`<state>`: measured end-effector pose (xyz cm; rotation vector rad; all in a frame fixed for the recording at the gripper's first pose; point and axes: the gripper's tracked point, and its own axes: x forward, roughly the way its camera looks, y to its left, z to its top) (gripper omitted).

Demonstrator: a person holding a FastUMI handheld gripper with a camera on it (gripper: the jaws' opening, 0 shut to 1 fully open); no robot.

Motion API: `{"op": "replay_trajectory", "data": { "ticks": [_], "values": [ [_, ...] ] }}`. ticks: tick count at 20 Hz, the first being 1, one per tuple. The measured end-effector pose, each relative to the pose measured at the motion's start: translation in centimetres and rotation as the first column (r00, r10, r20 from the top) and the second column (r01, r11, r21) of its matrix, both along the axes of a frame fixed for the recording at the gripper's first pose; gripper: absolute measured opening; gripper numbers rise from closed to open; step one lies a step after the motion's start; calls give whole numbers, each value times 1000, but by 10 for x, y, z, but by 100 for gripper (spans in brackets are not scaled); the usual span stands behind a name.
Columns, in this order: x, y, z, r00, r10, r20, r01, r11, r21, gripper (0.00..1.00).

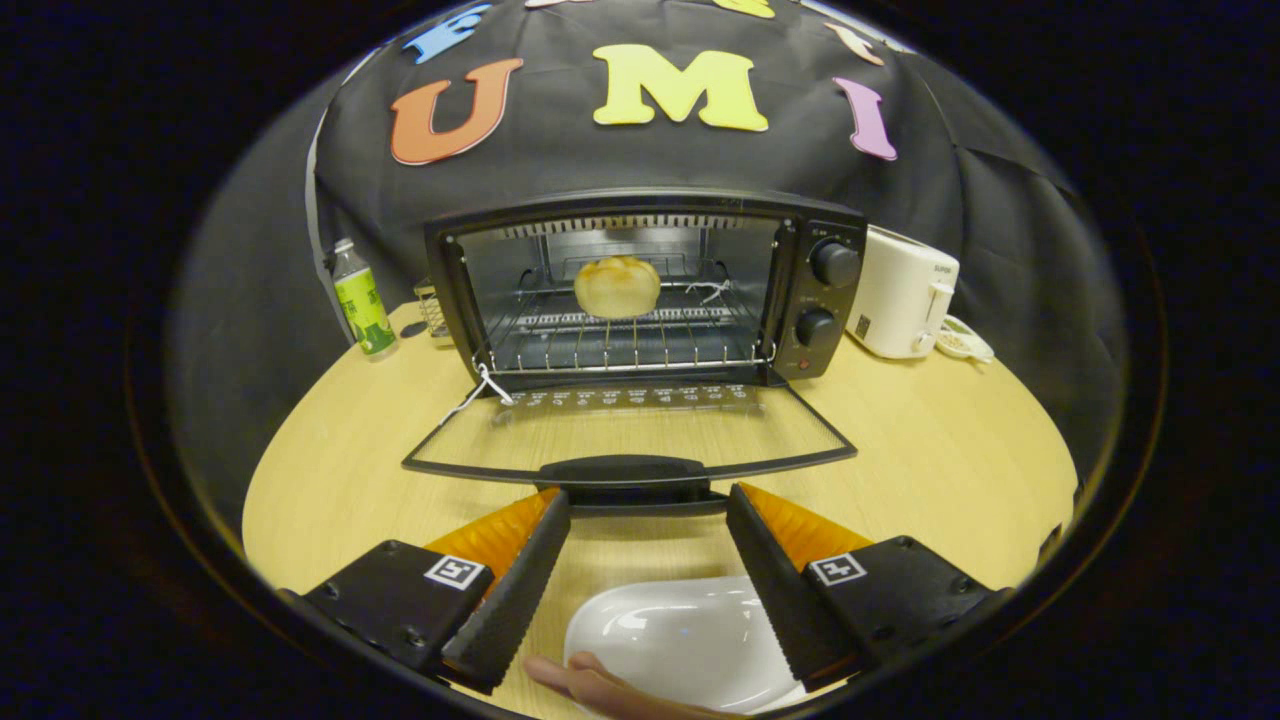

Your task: Open the toaster oven, put the food inside, and close the toaster oven door.

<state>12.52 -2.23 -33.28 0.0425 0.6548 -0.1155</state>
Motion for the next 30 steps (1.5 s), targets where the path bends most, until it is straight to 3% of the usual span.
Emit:
{"op": "replay_trajectory", "data": {
  "ticks": [8, 16, 19, 30],
  "values": [
    [22, 1, 52, 995, 15, 102, -12, 999, -32, 100],
    [64, -2, 92, 956, 30, 291, -2, 995, -95, 100],
    [68, 9, 99, 943, 64, 326, -37, 996, -87, 100],
    [28, -8, 124, 934, 44, 355, -29, 998, -48, 100]
  ]
}}
